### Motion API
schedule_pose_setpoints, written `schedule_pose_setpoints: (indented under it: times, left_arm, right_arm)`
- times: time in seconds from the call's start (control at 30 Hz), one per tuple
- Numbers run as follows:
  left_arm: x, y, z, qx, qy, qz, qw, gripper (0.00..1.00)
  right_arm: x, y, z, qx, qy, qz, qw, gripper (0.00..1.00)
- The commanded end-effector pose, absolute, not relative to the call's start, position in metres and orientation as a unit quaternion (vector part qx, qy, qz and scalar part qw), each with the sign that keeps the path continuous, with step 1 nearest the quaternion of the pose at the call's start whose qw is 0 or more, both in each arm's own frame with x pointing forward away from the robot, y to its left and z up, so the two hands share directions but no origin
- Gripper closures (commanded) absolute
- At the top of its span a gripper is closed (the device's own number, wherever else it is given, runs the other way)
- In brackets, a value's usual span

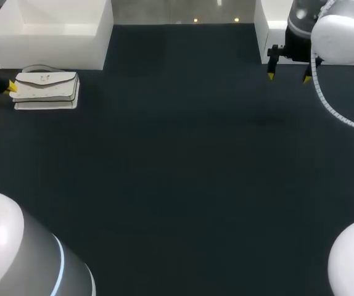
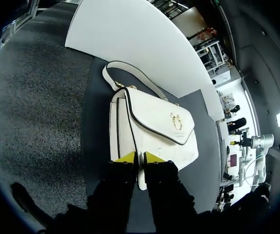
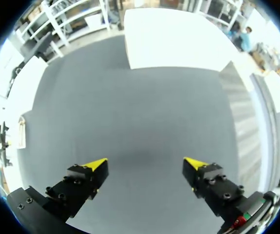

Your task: Pick up the bag, open it, inspect its contents, close it, and place it on the opposite side

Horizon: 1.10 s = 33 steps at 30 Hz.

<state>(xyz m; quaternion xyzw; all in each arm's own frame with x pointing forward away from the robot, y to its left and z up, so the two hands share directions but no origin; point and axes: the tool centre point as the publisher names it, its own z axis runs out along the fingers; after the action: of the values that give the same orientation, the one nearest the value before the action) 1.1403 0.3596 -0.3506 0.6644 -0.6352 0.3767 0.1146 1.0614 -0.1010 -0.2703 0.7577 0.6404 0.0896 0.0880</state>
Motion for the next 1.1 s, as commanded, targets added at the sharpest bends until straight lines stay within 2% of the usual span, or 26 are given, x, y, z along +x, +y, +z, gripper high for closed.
schedule_pose_setpoints:
  times: [0.03, 0.37, 0.63, 1.1]
  left_arm:
    - [1.145, 0.369, -0.351, 0.607, -0.664, 0.355, 0.254, 0.0]
    - [1.105, 0.362, -0.304, 0.631, -0.689, 0.312, 0.174, 0.0]
    - [1.076, 0.341, -0.269, 0.687, -0.686, 0.22, 0.098, 0.0]
    - [1.039, 0.283, -0.239, 0.715, -0.69, 0.112, 0.013, 0.0]
  right_arm:
    - [1.061, -0.1, -0.27, 0.758, 0.64, 0.088, 0.089, 0.0]
    - [1.061, -0.1, -0.27, 0.758, 0.64, 0.088, 0.089, 0.0]
    - [1.061, -0.1, -0.27, 0.758, 0.64, 0.088, 0.089, 0.0]
    - [1.061, -0.1, -0.27, 0.758, 0.64, 0.088, 0.089, 0.0]
